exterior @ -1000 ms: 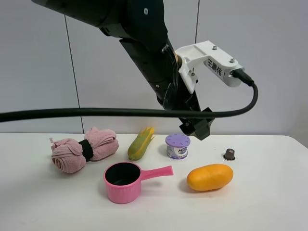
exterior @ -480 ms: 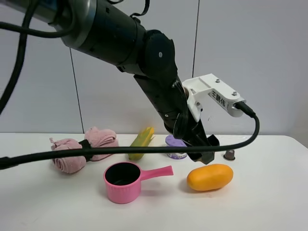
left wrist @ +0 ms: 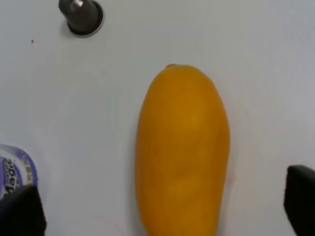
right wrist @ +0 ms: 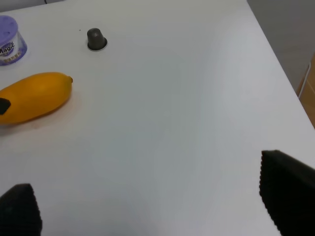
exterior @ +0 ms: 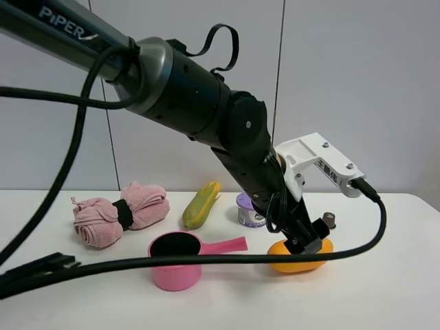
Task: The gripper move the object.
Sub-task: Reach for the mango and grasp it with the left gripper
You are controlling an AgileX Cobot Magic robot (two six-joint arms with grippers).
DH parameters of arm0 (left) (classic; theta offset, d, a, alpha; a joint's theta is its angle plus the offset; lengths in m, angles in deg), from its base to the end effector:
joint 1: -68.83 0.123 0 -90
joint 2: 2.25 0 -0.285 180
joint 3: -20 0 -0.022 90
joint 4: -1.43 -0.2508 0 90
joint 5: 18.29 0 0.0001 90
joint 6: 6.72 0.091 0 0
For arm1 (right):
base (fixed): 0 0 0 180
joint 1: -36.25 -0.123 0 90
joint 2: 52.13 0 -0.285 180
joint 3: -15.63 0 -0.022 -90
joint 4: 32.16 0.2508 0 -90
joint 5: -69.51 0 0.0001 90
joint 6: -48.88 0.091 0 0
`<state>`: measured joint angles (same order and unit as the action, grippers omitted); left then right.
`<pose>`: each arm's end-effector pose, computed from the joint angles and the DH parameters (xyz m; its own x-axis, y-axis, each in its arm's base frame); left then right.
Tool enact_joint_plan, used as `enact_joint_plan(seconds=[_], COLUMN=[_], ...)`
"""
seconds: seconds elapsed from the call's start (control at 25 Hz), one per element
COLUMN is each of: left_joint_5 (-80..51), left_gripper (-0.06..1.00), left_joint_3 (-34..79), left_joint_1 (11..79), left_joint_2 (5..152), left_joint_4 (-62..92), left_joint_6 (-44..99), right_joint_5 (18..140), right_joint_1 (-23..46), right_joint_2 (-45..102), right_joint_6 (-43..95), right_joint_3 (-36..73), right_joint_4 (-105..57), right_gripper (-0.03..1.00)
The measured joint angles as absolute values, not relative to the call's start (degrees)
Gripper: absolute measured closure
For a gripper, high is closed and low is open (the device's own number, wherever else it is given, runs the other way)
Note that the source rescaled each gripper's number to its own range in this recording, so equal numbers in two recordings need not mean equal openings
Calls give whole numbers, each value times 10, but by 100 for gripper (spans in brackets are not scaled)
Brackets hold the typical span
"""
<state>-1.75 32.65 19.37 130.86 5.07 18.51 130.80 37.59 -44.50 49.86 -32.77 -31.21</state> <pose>0.3134 -0.3690 0.1563 -0.1569 0.7532 -0.6388 0.8892 0.3892 0.2405 -0.0059 0.0015 0.2774 -0.4584 0.0358 -0.8880 0.0220 0.9993 0.0289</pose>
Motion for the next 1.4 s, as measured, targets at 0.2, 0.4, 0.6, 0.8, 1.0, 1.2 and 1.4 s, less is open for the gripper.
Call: enact_joint_plan(seconds=[0.2,0.4,0.6,0.8,1.0,1.2,1.4], left_joint_5=[-37,-47,-50,-48,-27,-15,-14], left_gripper=[-5,-5,-5,-5,-5,-5,-6], left_joint_3=[327,333,374,412,413,414,414], left_joint_1=[193,193,193,193,193,193,194], left_joint_2=[1327,1350,1383,1407,1408,1422,1437], left_joint_4=[52,55,56,58,89,139,150], left_joint_6=[185,186,186,186,186,206,222], right_joint_5=[1308,1308,1308,1308,1308,1308,1308], right_joint_1=[376,376,376,376,376,376,376], right_joint_2=[-445,-445,-445,-445,-445,-445,-445], right_joint_6=[499,499,499,503,503,505,506], right_joint_3=[-328,-328,-328,-328,-328,-328,-328], right_joint_4=[-312,-312,-312,-313,-313,-313,-314], right_gripper=[-3,-3,-3,-3,-3,-3,-3])
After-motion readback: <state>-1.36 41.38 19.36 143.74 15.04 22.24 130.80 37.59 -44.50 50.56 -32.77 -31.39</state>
